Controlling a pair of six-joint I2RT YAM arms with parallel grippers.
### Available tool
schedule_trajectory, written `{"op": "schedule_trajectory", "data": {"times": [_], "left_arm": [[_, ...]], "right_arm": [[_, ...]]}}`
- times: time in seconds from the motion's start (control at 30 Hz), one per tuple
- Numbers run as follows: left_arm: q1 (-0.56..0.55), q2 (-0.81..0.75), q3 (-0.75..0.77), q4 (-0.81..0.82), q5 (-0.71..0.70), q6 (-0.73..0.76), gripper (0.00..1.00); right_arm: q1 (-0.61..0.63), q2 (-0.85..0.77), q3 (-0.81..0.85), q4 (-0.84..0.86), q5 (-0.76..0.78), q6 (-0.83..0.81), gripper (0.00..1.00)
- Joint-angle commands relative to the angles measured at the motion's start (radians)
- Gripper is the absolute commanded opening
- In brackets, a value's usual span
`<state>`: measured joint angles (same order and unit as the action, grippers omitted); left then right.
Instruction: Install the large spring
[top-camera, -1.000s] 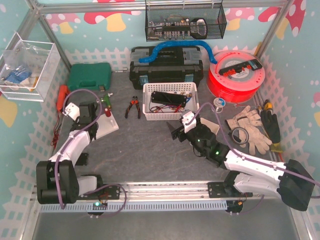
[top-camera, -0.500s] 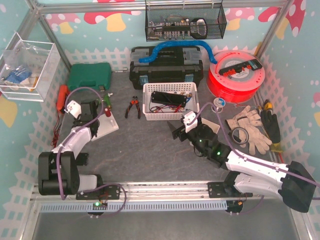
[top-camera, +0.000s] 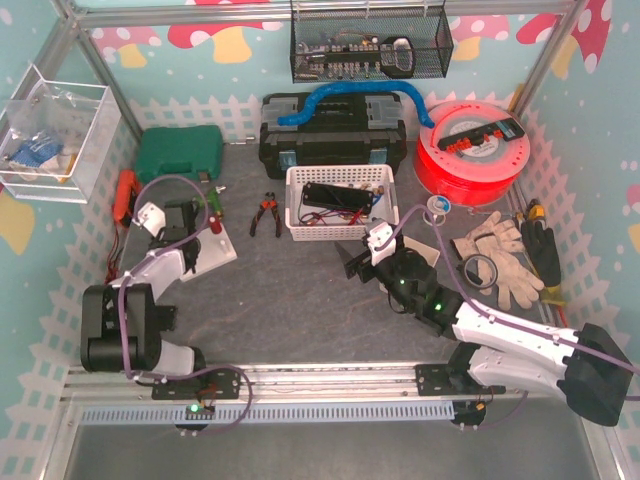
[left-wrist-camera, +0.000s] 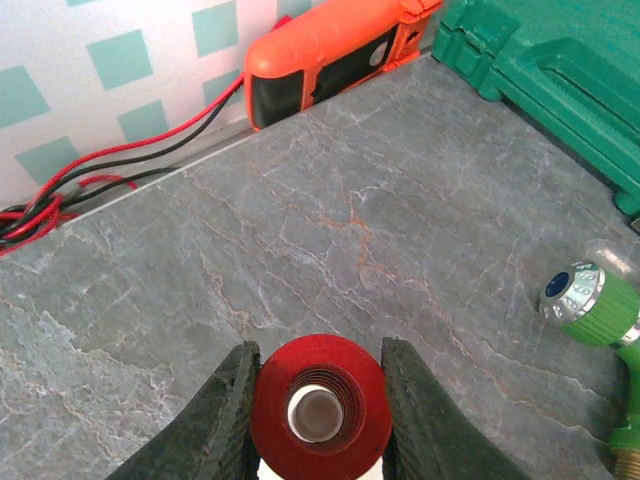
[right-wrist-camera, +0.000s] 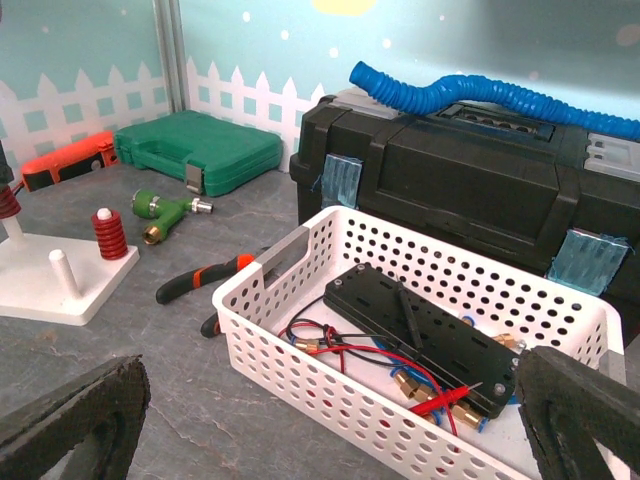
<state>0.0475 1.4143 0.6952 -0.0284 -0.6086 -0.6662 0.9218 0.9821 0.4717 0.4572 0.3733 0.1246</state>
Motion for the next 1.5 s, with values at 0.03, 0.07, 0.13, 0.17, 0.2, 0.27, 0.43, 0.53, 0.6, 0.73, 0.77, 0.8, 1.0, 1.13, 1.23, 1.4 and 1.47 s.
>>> {"op": "schedule_trajectory", "data": {"times": [0.03,0.07,0.13,0.17,0.2,0.27,0.43,0.53,0.6,0.73,0.77,0.8,1.0,1.13,1.23,1.4,1.47], "left_arm": [[0.011,0.028,0.026,0.053,0.006,0.009,0.12],[0.01,0.031,0.026,0.054,0.006,0.007,0.12],[0.01,0.036,0.026,0.054,0.01,0.002,0.16],[0.009,0.037,0.026,0.053,0.012,0.001,0.19],[0.009,0.037,0.026,0.053,0.017,0.002,0.24],[0.009,0.034,0.026,0.053,0.029,0.003,0.33],[0.01,0.003,0.019,0.048,0.076,0.003,0.52],[0.01,-0.03,0.016,0.037,0.122,0.007,0.66],[0.009,-0.058,0.017,0.017,0.148,0.007,0.74],[0.008,-0.148,-0.012,-0.004,0.237,0.014,0.87],[0.009,-0.183,-0.025,-0.001,0.265,0.016,0.92],[0.009,-0.21,-0.035,0.002,0.316,0.026,0.95],[0.008,-0.351,-0.08,0.039,0.608,0.069,0.99],[-0.002,-0.424,-0.096,0.054,0.845,0.113,0.99],[-0.019,-0.469,-0.107,0.059,1.001,0.119,0.99],[-0.044,-0.533,-0.118,0.051,1.147,0.126,0.99],[-0.045,-0.557,-0.11,0.024,1.179,0.177,0.99]], "right_arm": [[-0.006,0.0,-0.012,0.022,0.005,-0.012,0.99],[-0.006,0.004,-0.013,0.023,0.004,-0.012,0.99],[-0.006,0.011,-0.011,0.022,0.009,-0.014,0.99],[-0.006,0.015,-0.009,0.022,0.01,-0.014,0.99],[-0.006,0.019,-0.009,0.023,0.014,-0.014,0.99],[-0.006,0.03,-0.006,0.022,0.016,-0.012,0.99],[-0.01,0.048,0.008,0.006,0.025,0.005,0.99],[-0.017,0.058,0.017,-0.007,0.019,0.025,0.99],[-0.023,0.067,0.024,-0.017,0.008,0.042,0.99],[-0.051,0.094,0.059,-0.087,0.038,0.12,0.99],[-0.064,0.104,0.077,-0.127,0.051,0.152,0.99],[-0.079,0.111,0.095,-0.169,0.058,0.193,0.99],[-0.203,0.153,0.218,-0.486,-0.079,0.432,0.99],[-0.223,0.191,0.313,-0.768,-0.022,0.605,0.99],[-0.227,0.202,0.345,-0.91,0.009,0.689,0.99],[-0.234,0.144,0.349,-0.996,0.033,0.743,0.95],[-0.244,0.115,0.331,-0.981,0.067,0.729,0.93]]}}
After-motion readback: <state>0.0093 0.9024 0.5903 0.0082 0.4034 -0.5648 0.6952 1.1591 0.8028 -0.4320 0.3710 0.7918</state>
